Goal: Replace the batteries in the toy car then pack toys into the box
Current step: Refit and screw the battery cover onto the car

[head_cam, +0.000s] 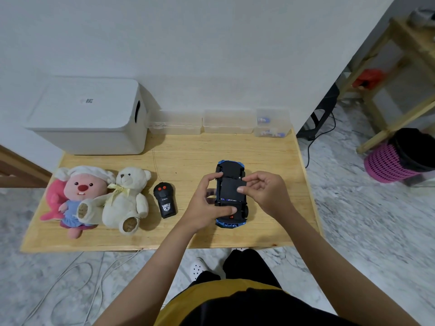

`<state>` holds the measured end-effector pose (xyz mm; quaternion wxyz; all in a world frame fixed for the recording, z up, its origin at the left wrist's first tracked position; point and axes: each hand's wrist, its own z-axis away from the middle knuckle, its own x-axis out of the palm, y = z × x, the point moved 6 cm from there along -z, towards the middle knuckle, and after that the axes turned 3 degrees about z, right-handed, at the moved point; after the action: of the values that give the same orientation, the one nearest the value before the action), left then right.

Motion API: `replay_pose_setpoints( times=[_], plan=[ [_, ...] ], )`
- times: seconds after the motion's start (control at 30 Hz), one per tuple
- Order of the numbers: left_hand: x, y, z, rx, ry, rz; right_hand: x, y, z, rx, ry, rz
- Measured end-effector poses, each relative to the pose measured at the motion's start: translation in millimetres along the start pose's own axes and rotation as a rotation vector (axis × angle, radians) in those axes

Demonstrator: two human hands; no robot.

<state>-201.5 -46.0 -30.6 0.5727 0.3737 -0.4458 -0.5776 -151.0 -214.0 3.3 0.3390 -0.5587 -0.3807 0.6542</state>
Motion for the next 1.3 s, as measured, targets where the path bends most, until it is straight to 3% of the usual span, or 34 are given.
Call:
replay_pose_setpoints(
  times=[0.6,1.3],
  plan=[
    [-5.2,2.0,-9.5,-0.045,0.039,0.008,10.1,0.5,-21.2,0.051,-0.008,0.053],
    [-13.6,8.4,-24.9,-0.04,0.028,0.031,11.7,-8.2,-33.5,-0.15,-0.024,0.0]
  ],
)
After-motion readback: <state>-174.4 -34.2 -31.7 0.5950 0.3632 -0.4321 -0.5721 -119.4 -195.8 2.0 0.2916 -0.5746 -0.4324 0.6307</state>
